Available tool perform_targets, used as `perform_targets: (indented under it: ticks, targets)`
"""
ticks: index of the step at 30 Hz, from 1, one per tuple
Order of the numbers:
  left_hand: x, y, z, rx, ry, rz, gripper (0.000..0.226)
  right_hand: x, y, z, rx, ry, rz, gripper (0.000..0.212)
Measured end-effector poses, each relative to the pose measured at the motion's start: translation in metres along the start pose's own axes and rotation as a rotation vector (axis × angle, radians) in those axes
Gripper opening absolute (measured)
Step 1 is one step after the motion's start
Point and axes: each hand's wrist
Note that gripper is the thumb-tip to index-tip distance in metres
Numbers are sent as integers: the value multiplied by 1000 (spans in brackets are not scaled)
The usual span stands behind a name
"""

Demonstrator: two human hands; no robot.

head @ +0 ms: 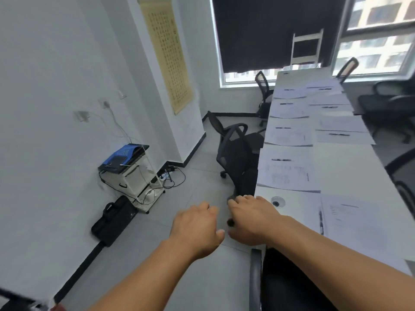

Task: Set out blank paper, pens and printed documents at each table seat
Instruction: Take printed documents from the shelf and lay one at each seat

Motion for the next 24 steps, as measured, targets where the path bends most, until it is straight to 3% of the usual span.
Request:
perform_targets:
  ticks: [12,17,24]
  targets:
    - [14,-166,-33,37,59,-446,56,-54,-70,-16,100,1,-461,34]
    - [-23,-202,-45,81,76,-629,53,-83,-61,-32,140,-22,-626,55]
    - [-93,-237,-63,143,108,-778,59,-148,-25,-54,237,-35,-794,47]
Point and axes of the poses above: each hand's wrist, its own y-axis away from the middle knuckle, its own z-axis out of the back of the hand, x = y × z, and after that the axes turned 6 degrees about -x, right-handed
